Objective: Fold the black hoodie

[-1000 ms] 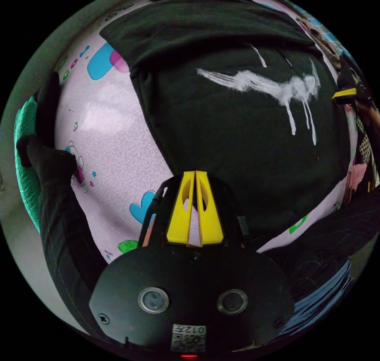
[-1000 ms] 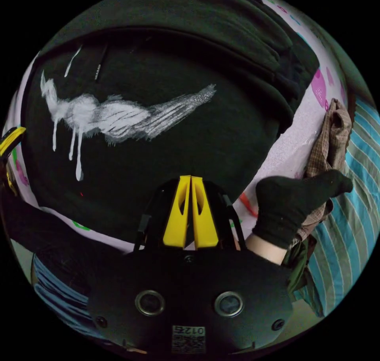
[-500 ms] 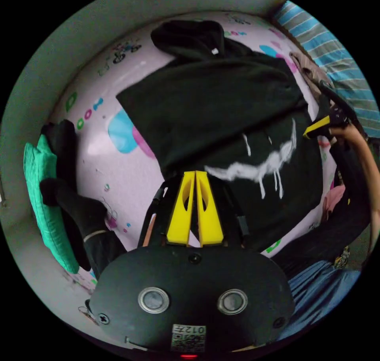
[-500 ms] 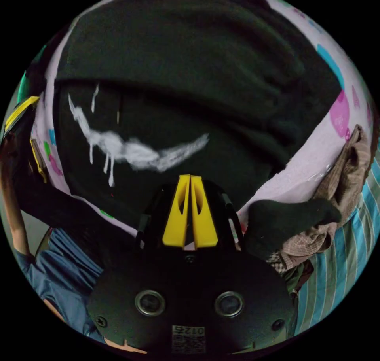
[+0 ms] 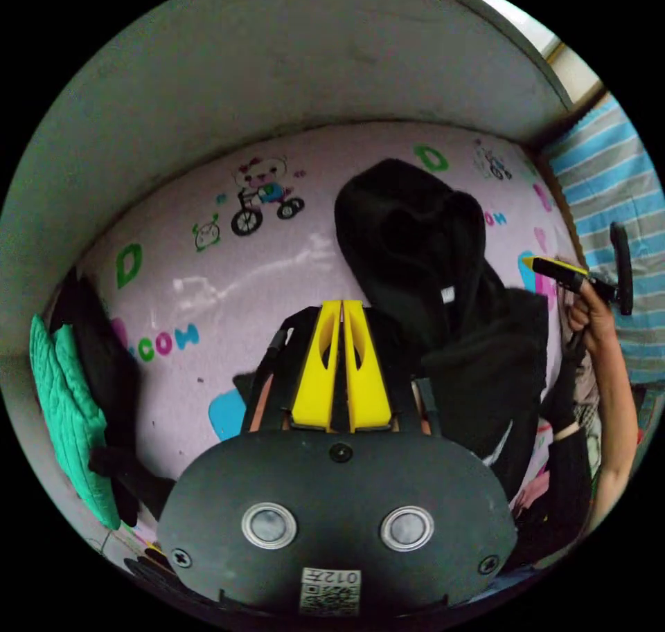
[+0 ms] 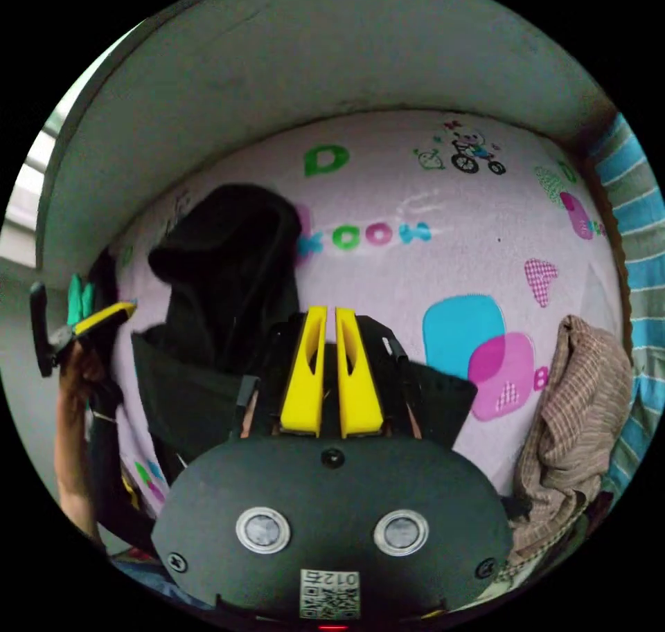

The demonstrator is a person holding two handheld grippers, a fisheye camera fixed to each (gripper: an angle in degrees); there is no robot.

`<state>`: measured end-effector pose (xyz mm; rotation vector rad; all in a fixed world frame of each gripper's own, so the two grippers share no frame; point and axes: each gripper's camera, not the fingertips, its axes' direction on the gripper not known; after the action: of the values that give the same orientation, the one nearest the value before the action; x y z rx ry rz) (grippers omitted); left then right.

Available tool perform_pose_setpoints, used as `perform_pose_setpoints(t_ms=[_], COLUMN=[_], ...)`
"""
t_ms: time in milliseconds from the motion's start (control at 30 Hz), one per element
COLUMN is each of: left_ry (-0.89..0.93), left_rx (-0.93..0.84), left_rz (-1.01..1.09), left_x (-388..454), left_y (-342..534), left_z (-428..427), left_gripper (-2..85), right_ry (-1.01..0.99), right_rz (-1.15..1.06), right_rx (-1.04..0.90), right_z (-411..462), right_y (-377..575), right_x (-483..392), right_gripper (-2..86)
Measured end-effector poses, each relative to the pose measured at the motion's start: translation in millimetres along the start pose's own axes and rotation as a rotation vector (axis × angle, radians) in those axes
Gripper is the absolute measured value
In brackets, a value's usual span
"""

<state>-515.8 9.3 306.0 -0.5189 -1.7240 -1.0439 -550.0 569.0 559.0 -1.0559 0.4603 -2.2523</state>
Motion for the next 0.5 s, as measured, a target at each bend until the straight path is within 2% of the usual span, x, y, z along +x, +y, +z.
perform_pose_setpoints(t_ms=[133,267,367,500], left_ry=[0.058,0.053,0.061,0.082], left_rx=[0.01,-0.047,-0.095,-0.161], left_rz=[-0.053,-0.038,-0.029,-0.002], left_x=[-21.7,-28.6,-29.5,-30.3], left_y=[-43.2,-67.2,-65.4,-49.1], left_z=[-5.5,5.6,17.0,24.3], left_gripper=[5.9,7.9,7.3,2.3], right_ry=[-0.139,-0.14,-0.156,-0.174], right_rz=[0.027,-0.029,-0.03,-0.064], right_rx=[0.021,-0.022,-0.066,-0.061], right_z=[-3.5,6.4,13.0,7.6], right_y=[-35.1,-47.4,-44.8,-22.9], right_x=[13.5,2.6,-1.8,-5.0], right_gripper=[8.2,8.8,7.9,2.2])
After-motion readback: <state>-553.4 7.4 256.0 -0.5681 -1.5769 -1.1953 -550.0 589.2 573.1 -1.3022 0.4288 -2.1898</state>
